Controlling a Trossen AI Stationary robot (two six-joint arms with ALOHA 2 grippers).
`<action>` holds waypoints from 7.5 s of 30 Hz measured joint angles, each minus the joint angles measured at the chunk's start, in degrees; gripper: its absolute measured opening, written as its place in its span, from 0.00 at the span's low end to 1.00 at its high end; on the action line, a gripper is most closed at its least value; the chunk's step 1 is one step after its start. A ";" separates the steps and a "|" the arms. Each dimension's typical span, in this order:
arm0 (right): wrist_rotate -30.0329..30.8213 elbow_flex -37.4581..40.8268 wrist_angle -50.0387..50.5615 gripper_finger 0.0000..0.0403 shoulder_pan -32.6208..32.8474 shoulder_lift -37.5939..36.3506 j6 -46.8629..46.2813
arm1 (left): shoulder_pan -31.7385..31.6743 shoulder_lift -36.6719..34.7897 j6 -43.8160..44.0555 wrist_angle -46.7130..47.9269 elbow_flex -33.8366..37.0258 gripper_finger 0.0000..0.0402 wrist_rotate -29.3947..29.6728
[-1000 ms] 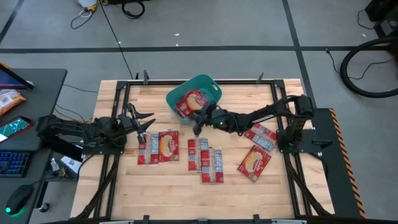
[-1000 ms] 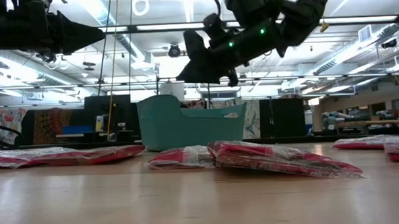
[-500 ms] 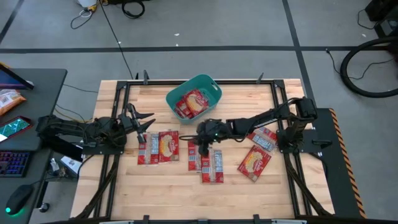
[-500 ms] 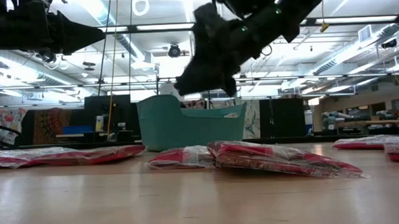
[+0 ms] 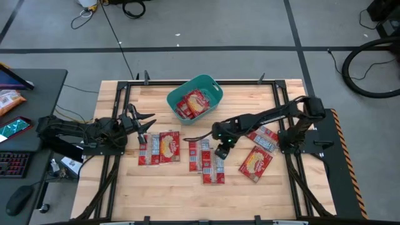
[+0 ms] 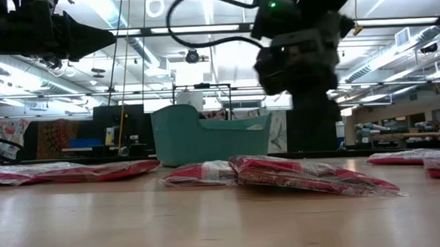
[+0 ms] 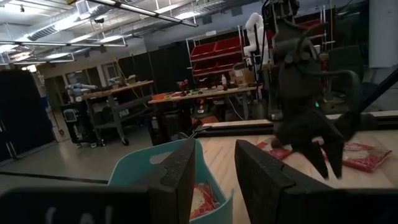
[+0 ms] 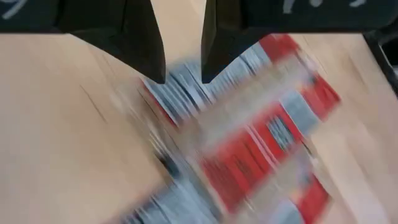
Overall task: Sort popcorn bags into baskets
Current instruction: Put the popcorn bag into the blue bin
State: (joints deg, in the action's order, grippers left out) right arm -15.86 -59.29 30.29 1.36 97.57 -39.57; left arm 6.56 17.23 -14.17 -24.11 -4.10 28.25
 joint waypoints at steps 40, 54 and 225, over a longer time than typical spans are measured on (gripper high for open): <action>16.28 9.93 22.78 0.26 -12.37 -4.81 -4.94 | 0.01 0.00 -0.04 0.18 0.00 0.30 0.00; 12.53 -4.10 2.96 0.26 -6.26 -4.77 11.48 | 0.01 0.01 -0.07 0.47 0.00 0.30 0.00; 15.15 -25.40 9.94 0.43 9.18 12.95 17.49 | 0.01 0.02 1.59 0.43 0.00 0.30 0.00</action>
State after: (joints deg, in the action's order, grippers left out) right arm -0.71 -84.69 40.23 10.54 110.52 -22.08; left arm 6.57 17.26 -12.59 -23.68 -4.09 28.25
